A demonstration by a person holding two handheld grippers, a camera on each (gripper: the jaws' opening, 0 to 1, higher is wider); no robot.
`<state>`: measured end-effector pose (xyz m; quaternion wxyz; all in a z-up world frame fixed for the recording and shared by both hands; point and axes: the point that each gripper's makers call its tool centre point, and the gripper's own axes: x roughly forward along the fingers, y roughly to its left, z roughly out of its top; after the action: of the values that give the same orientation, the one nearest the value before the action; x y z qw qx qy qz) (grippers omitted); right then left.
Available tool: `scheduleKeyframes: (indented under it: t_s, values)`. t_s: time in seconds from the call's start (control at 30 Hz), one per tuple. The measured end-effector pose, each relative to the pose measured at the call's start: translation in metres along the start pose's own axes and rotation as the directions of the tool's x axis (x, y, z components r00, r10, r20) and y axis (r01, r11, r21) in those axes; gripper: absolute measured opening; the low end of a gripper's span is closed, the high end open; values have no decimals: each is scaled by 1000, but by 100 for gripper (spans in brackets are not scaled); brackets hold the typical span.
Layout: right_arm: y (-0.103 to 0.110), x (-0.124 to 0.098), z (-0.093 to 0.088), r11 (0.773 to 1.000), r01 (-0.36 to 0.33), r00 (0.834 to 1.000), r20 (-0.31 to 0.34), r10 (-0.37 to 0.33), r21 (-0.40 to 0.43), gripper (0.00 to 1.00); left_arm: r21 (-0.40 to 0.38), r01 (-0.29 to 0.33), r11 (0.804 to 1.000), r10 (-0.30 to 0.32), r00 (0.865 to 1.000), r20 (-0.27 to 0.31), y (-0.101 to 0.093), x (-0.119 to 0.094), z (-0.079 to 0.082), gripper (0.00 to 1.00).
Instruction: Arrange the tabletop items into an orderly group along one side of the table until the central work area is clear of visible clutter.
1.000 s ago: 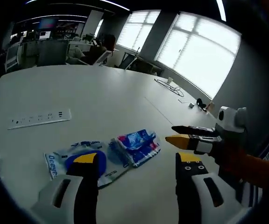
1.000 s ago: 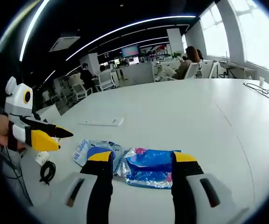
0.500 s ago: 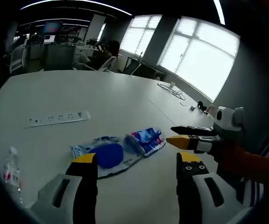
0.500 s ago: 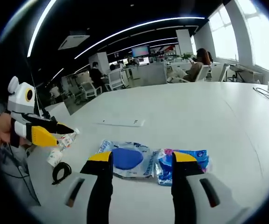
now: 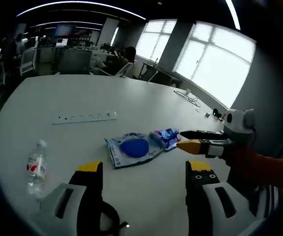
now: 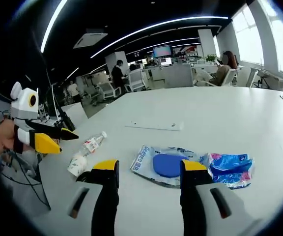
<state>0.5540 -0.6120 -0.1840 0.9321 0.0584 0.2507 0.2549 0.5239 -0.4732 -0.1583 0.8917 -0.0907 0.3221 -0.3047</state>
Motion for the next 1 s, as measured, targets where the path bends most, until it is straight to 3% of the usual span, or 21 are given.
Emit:
scheduleKeyframes:
  t_s: [0.37, 0.7, 1.0]
  values:
    - [57, 19, -13, 997, -67, 997, -47, 65, -34, 48, -8, -35, 999, 35, 999, 25, 31, -46, -10, 70]
    - [115, 54, -46, 986, -155, 979, -148, 144, -69, 47, -33, -86, 996, 87, 996, 15, 66, -77, -35, 70]
    - [140, 74, -67, 974, -204, 959, -220, 178, -102, 47, -91, -134, 987, 135, 991, 8, 91, -102, -62, 70]
